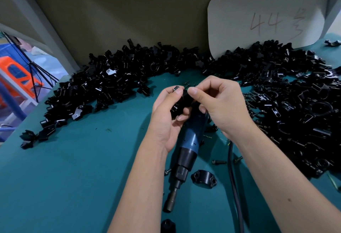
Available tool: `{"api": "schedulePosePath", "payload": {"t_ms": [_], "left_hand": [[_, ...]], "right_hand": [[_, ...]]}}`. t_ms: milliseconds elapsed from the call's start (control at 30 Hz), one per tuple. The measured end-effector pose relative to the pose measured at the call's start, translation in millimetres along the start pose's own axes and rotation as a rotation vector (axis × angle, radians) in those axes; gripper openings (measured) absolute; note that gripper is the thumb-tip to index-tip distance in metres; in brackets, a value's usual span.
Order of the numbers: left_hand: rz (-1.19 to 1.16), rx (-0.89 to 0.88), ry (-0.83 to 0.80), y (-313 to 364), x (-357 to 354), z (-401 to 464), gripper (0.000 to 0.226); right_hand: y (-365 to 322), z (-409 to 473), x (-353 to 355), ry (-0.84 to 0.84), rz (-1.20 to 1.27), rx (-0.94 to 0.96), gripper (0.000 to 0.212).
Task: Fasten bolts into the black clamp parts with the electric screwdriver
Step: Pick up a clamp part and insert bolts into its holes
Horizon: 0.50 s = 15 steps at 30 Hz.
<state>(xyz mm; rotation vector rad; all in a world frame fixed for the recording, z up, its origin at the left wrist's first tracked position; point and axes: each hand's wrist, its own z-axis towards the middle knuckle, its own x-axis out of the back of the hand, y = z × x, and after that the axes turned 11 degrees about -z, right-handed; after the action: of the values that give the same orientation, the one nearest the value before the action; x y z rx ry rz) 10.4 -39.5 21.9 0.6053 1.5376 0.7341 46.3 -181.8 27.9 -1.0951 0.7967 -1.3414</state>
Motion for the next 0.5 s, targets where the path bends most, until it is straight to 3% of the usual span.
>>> {"api": "schedulePosePath", "payload": {"t_ms": [167,300,333,433,500], "left_hand": [[-0.019,0.048,-0.117,3.2,0.4,0.1,0.023],[0.020,0.086,-0.135,3.2,2.3,0.0,0.045],[0.014,0.090,-0.150,2.5,1.9,0.0,0.041],[-0.062,0.108,-0.198,0.7,0.1,0.3,0.022],[-0.120,0.103,-0.199,0.9,0.4,0.2,0.028]], "right_hand": [[-8.4,-1.2,4.3,-0.164,-0.054,0.102,0.015],[-11.2,-4.2,4.2,-0.182,0.055,-0.024,0.009],[-11.2,-4.6,3.3,-0.160,0.098,-0.073,0.002],[-10.2,-4.3,1.3,-0.107,0.187,-0.150,0.018],[-11.5,-3.8,2.7,-0.154,0.278,-0.165,0.023]]}}
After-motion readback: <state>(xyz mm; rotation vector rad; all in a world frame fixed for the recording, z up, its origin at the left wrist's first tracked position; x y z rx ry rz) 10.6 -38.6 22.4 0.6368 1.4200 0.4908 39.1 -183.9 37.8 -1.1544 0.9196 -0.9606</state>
